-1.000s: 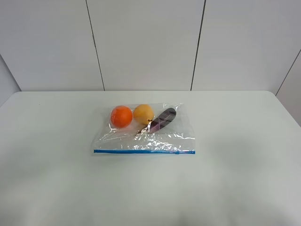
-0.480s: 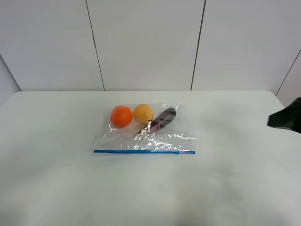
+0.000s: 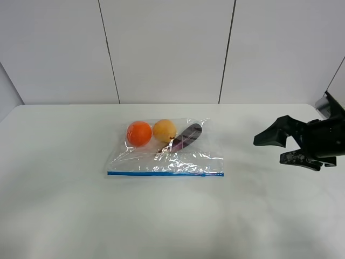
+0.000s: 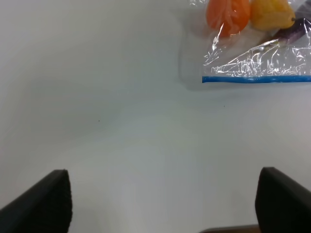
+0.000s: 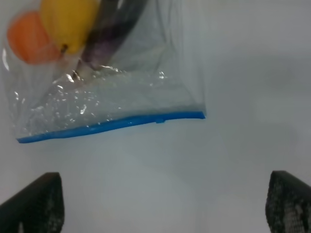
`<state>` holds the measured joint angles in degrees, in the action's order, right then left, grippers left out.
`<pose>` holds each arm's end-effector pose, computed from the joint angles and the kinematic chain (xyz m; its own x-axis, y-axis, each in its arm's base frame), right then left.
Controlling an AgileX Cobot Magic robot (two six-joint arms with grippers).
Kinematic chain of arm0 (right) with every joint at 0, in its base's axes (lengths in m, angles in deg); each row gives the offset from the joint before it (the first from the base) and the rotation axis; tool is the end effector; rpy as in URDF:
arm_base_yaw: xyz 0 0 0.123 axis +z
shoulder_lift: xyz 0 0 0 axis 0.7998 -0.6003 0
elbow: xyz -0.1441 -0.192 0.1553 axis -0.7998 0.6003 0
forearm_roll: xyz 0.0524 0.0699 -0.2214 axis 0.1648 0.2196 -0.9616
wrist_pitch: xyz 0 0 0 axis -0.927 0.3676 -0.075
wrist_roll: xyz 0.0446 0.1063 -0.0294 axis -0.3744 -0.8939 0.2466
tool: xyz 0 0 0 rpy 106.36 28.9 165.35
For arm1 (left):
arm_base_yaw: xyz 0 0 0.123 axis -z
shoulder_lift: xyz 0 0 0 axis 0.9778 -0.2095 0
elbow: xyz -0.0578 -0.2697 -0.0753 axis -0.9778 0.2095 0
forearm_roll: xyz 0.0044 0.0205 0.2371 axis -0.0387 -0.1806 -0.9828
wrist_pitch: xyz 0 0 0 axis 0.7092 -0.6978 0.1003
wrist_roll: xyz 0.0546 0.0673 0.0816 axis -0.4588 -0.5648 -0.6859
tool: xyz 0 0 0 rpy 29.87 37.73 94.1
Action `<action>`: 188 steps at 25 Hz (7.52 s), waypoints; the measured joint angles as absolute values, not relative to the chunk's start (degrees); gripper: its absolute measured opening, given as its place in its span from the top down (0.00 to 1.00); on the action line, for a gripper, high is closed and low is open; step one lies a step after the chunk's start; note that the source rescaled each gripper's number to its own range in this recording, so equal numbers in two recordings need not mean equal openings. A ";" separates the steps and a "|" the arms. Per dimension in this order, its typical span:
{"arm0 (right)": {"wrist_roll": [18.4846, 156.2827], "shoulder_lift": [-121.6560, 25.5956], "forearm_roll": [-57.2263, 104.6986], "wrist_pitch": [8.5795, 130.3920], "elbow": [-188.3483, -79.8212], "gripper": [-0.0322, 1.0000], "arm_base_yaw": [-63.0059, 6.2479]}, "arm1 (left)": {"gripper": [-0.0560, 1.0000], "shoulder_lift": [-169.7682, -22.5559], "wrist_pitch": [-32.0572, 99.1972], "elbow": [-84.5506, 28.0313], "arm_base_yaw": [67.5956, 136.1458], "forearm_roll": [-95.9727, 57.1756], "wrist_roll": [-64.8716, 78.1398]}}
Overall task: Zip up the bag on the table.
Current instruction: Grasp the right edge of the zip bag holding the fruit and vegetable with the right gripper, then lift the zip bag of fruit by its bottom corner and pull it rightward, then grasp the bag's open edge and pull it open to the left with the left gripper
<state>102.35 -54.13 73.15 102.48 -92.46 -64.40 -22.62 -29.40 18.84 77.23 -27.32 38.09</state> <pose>0.2459 0.0195 0.2025 -0.8671 0.3379 -0.3660 0.0709 0.8110 0.5807 -0.0069 -0.0107 0.2661 -0.4822 0.0013 -0.8761 0.0699 0.9969 -0.0370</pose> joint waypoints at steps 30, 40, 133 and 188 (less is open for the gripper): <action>133.53 -95.80 99.42 112.97 -112.00 0.04 -55.62 | 0.00 -22.62 -29.40 18.84 77.23 -27.32 38.09; 131.88 -98.85 100.23 111.52 -116.27 0.22 -50.47 | 0.00 -22.62 -29.40 18.84 77.23 -27.32 38.09; 129.94 -98.85 97.15 122.25 -123.28 0.97 -47.14 | 0.08 -127.42 34.41 -4.21 115.50 66.03 -130.13; 129.94 -98.85 95.34 121.89 -123.35 0.97 -47.14 | 0.94 -130.86 40.37 -7.83 115.50 66.08 -128.65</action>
